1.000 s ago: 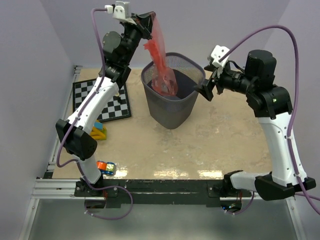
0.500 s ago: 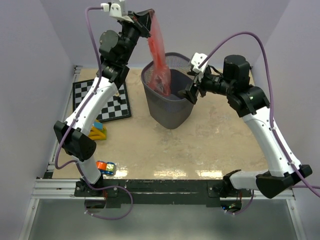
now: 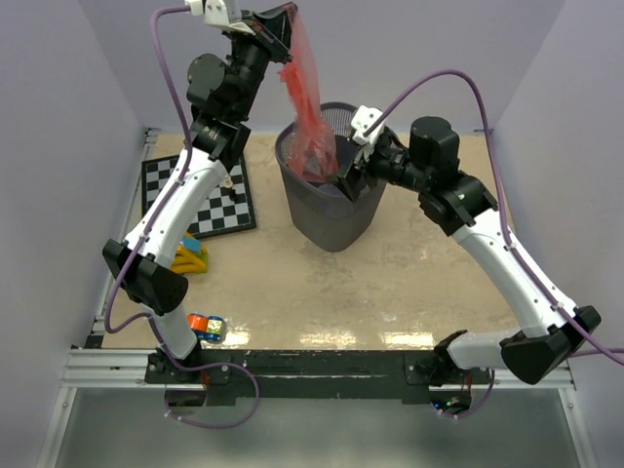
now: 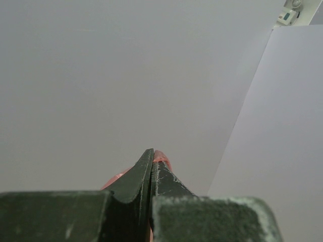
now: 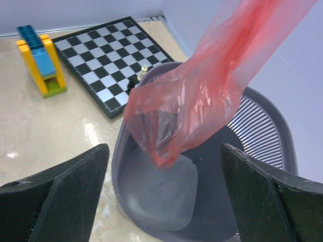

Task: Put the trash bags into the trash bin
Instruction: Place the trash bag in the trash bin.

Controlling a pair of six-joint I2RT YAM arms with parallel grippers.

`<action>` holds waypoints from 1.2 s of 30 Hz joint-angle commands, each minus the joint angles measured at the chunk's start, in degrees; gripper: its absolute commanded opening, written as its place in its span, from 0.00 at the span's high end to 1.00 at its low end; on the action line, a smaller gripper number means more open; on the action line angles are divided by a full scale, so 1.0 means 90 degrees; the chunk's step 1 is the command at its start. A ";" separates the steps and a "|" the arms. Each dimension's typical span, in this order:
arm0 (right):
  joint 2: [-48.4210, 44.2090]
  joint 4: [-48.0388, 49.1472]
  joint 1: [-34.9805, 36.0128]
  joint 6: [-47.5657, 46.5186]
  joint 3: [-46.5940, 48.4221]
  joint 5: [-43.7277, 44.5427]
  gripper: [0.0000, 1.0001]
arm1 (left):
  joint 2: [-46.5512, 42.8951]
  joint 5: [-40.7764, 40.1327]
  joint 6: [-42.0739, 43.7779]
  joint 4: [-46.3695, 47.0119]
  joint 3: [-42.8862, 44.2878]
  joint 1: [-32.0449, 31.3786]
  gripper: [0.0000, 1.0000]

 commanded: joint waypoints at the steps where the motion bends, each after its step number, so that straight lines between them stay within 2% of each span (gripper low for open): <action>1: 0.0165 0.1111 0.0283 0.0234 -0.0200 0.1161 0.07 | -0.0264 -0.0107 -0.0068 0.0090 0.0245 -0.0059 1.00; 5: 0.0379 0.1591 0.0322 0.0284 -0.0338 0.1836 0.13 | -0.0332 -0.0127 -0.0009 0.0090 0.0226 -0.0068 1.00; 8: 0.0516 0.1669 0.0322 0.0274 -0.0386 0.2081 0.26 | -0.0371 -0.0137 0.0039 0.0090 0.0206 -0.0078 1.00; 14: 0.0331 0.1640 0.0313 0.0304 -0.0572 0.2267 0.67 | -0.0410 -0.0117 0.0059 0.0100 0.0138 -0.0078 1.00; 16: 0.0253 0.1689 0.0303 0.0264 -0.0650 0.2471 0.94 | -0.0410 -0.0107 0.0059 0.0110 0.0080 -0.0078 1.00; 17: 0.0205 0.1689 0.0274 0.0274 -0.0650 0.2598 1.00 | -0.0420 -0.0078 0.0088 0.0091 0.0060 -0.0078 1.00; 21: 0.0029 0.1213 -0.0165 0.0157 -0.0086 0.2317 1.00 | -0.0624 0.0175 0.0653 -0.0163 -0.0251 -0.0059 1.00; 25: -0.0011 0.0432 -0.0488 -0.0164 0.0618 0.2014 1.00 | -0.1044 0.0683 0.1347 -0.0563 -0.0993 -0.0010 1.00; 30: -0.0069 -0.0292 -0.0508 -0.0371 0.0873 0.1798 1.00 | -0.1386 0.1075 0.1553 -0.1187 -0.1570 0.0039 1.00; 33: -0.0167 -0.0361 -0.0527 -0.0351 0.0825 0.1925 1.00 | -0.1523 0.1201 0.1679 -0.1413 -0.1931 0.0039 1.00; 36: -0.0070 -0.0420 -0.0634 -0.0293 0.0766 0.2120 1.00 | -0.1514 0.0949 0.2069 -0.1773 -0.2098 0.0049 1.00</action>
